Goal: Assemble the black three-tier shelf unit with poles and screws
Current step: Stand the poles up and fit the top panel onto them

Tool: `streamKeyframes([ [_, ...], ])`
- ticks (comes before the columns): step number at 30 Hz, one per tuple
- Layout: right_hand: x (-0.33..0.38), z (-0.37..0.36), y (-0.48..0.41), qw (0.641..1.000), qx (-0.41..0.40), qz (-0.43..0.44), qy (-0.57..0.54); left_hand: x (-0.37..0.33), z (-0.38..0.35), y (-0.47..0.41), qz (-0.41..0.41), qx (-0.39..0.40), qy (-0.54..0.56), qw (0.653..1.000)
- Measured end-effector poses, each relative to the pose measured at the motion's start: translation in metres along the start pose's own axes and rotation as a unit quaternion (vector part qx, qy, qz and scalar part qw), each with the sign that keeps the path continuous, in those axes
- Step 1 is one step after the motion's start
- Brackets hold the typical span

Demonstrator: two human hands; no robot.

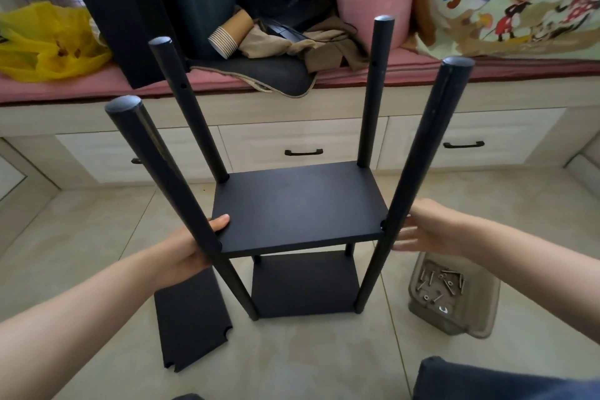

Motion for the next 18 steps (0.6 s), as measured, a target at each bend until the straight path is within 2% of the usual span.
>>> streamKeyframes([
  [3,-0.012,-0.002,0.021,0.997,-0.002,-0.069,-0.042,0.001,0.003,0.006,-0.003,-0.037,-0.032,0.999],
  [7,-0.004,-0.013,0.043,0.991,0.052,-0.101,-0.069,0.003,0.002,0.016,-0.006,-0.074,-0.065,0.995],
  [9,0.007,-0.020,0.045,0.991,0.054,-0.101,-0.069,0.007,0.000,0.021,-0.015,-0.087,-0.065,0.994],
  [14,0.030,-0.027,0.030,1.000,-0.009,-0.026,0.011,0.022,-0.011,0.029,-0.035,-0.136,-0.036,0.989],
  [18,0.047,-0.036,0.016,0.994,-0.008,0.060,0.092,0.037,-0.030,0.032,-0.043,-0.190,0.024,0.981],
])
Point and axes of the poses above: each hand's wrist, its own y-axis away from the middle knuckle, its own z-axis out of the back of the hand, x = y × z, the point moved 4 cm from there along -y, towards the middle knuckle
